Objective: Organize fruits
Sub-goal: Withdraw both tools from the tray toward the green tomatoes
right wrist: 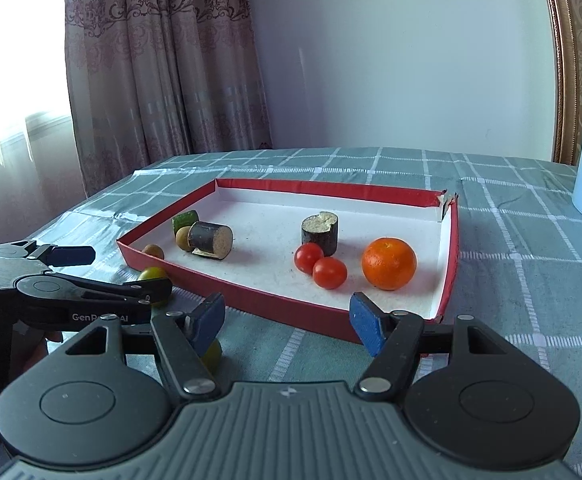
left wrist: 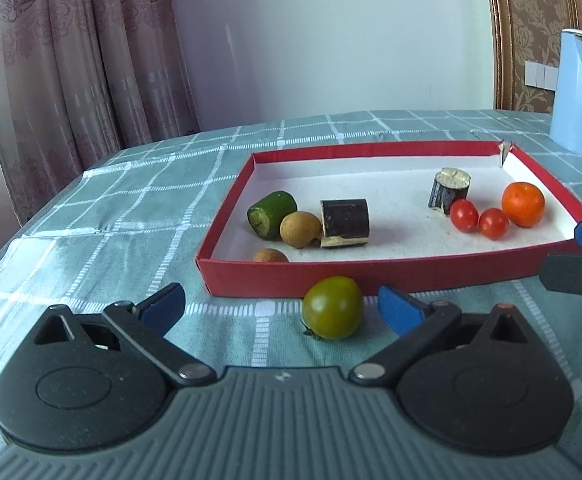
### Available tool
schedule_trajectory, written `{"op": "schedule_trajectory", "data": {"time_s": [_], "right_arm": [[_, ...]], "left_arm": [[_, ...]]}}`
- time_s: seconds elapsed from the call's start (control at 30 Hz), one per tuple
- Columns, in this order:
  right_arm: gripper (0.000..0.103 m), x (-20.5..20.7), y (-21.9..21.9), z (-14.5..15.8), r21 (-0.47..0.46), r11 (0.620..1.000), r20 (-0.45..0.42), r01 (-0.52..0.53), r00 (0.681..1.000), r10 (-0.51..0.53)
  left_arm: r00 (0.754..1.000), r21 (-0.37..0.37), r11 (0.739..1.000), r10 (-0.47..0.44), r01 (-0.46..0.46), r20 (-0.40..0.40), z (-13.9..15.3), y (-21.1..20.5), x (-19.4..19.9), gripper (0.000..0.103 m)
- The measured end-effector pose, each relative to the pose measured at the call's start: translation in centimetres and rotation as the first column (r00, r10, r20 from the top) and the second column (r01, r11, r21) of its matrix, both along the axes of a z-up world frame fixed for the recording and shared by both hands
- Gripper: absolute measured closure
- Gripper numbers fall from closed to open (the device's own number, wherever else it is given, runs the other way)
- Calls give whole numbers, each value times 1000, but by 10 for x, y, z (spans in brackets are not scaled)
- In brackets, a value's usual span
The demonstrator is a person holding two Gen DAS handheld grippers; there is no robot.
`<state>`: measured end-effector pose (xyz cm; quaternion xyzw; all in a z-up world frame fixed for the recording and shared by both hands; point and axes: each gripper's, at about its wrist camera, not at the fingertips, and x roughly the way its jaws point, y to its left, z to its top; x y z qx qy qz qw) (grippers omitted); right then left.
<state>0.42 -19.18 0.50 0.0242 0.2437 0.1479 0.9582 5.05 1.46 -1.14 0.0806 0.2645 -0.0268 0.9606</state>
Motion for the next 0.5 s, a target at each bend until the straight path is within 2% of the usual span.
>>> {"op": "schedule_trajectory", "data": {"time_s": [0.13, 0.2, 0.27, 0.37, 0.5], "right_arm": [[35, 1, 4, -3, -18, 1000, -9, -12, 1000, 12], [35, 0, 7, -4, -25, 999, -10, -21, 1000, 21], [35, -1, 9, -4, -26, 999, -11, -43, 999, 42], [35, -5, 13, -4, -29, 996, -1, -83, 997, 83], [35, -7, 23, -8, -68, 990, -12, -120, 993, 119]], "left_arm": [[999, -22, 1000, -17, 17, -27, -2, 2, 3, 25], [999, -17, 999, -37, 37, -28, -2, -1, 2, 31], [997, -16, 998, -67, 66, -31, -2, -3, 0, 51], [992, -3, 994, -112, 112, -49, -5, -9, -1, 68], [991, 21, 992, -122, 123, -52, -7, -14, -2, 70]]}}
